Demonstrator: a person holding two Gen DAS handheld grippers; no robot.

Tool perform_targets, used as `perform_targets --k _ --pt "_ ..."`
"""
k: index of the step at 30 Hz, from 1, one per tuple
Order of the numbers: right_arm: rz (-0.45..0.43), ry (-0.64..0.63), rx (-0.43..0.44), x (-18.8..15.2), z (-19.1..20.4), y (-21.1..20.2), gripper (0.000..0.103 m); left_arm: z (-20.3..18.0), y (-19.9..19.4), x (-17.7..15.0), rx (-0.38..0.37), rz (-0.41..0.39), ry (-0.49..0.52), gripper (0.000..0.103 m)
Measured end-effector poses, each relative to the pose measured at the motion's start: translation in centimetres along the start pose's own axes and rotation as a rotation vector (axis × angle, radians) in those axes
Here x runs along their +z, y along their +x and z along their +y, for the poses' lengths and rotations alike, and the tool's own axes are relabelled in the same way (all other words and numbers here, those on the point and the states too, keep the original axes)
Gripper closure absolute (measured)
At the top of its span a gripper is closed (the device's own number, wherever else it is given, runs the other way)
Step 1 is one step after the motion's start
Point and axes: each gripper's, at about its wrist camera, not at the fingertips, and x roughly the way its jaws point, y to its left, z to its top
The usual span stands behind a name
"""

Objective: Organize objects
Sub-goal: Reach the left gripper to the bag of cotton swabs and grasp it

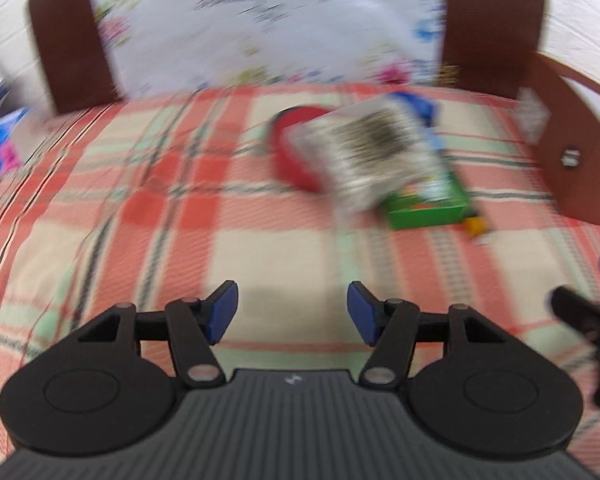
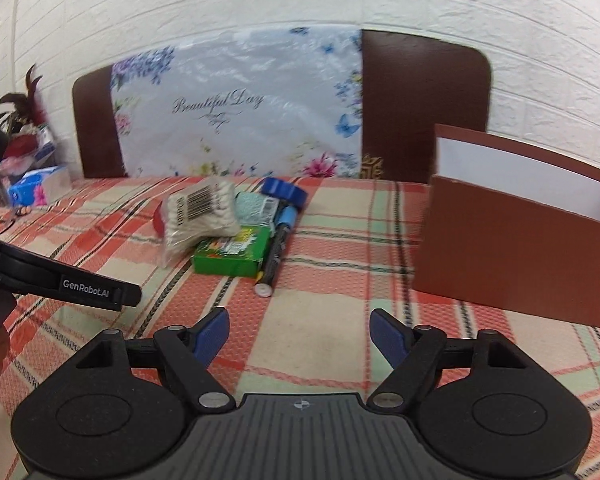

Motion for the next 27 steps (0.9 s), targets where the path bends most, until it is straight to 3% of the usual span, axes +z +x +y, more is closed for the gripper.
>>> perform_targets --k 2,5,7,11,16,17,19,23,27 --pt "0.007 -0.02 0.02 0.4 0.4 1.1 0.032 1.7 0.4 -0.6 -0.003 -0.035 -0.04 0.031" --pt "-0.001 -0.061 0.043 1.5 1.4 2.7 0.033 2.4 0.7 -1.7 0.022 -0.123 -0.021 0.023" --pt "-0.021 -0.092 0.053 2.4 2.2 3.7 0.034 2.8 0.6 -2.5 0.002 -0.173 -0.046 0.023" --pt "-0.053 -0.175 0.073 4.5 4.3 5.7 0.033 3.4 0.4 -2.4 -0.018 -0.191 -0.08 0.024" --pt "-0.05 -0.231 0.132 6.4 6.6 9.1 0.026 5.5 0.5 -2.8 -0.043 -0.219 -0.217 0.026" --pt "-0.032 -0.234 0.134 6.6 6.8 10.0 0.026 5.5 0.6 -2.8 -0.042 -0.22 -0.219 0.026" --pt "0.003 -0.248 0.119 6.5 7.3 11.4 0.037 5.1 0.6 -2.7 -0.031 -0.221 -0.202 0.026" --pt "-0.021 -0.268 0.093 5.8 7.6 10.1 0.037 5.2 0.7 -2.8 -0.036 -0.22 -0.203 0.024" --pt "-0.044 -0.203 0.122 4.8 5.8 5.7 0.037 5.2 0.6 -2.9 -0.034 -0.22 -0.201 0.024"
